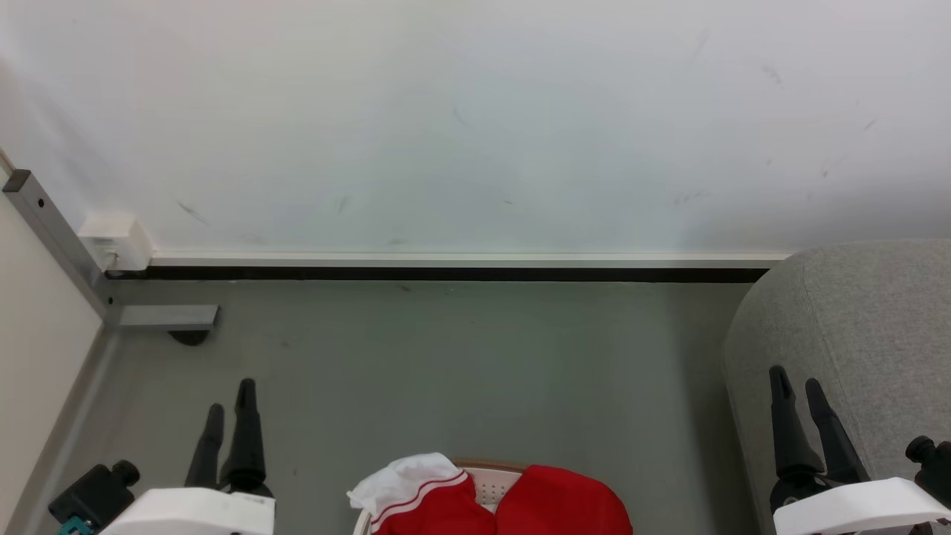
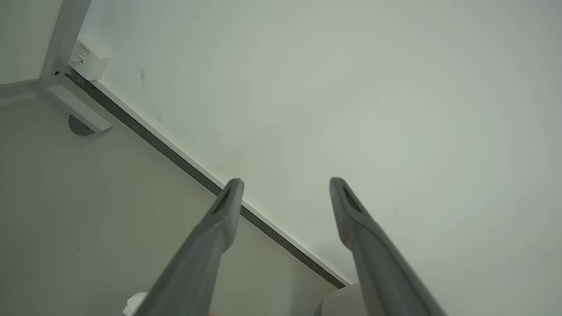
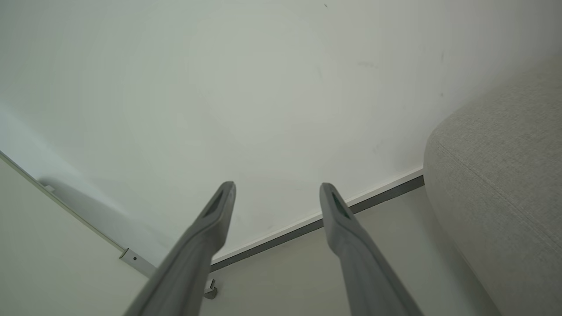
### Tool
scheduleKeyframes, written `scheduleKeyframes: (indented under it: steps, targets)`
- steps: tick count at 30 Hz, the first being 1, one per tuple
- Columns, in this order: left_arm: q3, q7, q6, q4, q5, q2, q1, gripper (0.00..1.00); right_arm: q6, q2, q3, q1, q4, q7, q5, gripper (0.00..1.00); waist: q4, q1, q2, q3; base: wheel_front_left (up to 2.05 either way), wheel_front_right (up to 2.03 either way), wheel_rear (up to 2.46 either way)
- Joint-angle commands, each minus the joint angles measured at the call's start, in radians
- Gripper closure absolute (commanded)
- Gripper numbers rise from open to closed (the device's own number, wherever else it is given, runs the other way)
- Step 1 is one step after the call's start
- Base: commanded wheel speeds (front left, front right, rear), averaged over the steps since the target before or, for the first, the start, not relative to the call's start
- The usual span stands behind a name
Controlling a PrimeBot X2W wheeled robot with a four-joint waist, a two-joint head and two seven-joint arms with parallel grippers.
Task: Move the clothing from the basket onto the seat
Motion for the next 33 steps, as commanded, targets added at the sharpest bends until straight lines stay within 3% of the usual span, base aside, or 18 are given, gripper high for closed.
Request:
scheduleKeyframes:
  steps: [1, 13, 33]
  targets:
    - [0.000, -0.013, 0.003, -0.015, 0.046, 0.009, -0.005, 0.00, -0.001, -0.007, 0.004, -0.021, -0.004, -0.010, -0.038, 0.00, 0.000, 0.0000, 0.0000, 0.000, 0.00, 0.00, 0.00]
    - [-0.009, -0.047, 0.021, -0.016, 0.217, 0.010, -0.003, 0.00, -0.001, 0.002, 0.015, -0.029, 0.014, -0.044, -0.196, 0.00, -0.001, 0.0000, 0.0000, 0.002, 0.00, 0.00, 0.00]
    - [-0.029, -0.096, 0.035, -0.033, 0.406, 0.012, -0.001, 0.00, -0.001, 0.005, 0.046, -0.037, 0.007, -0.093, -0.381, 0.00, -0.001, 0.0000, 0.0000, 0.007, 0.00, 0.00, 0.00]
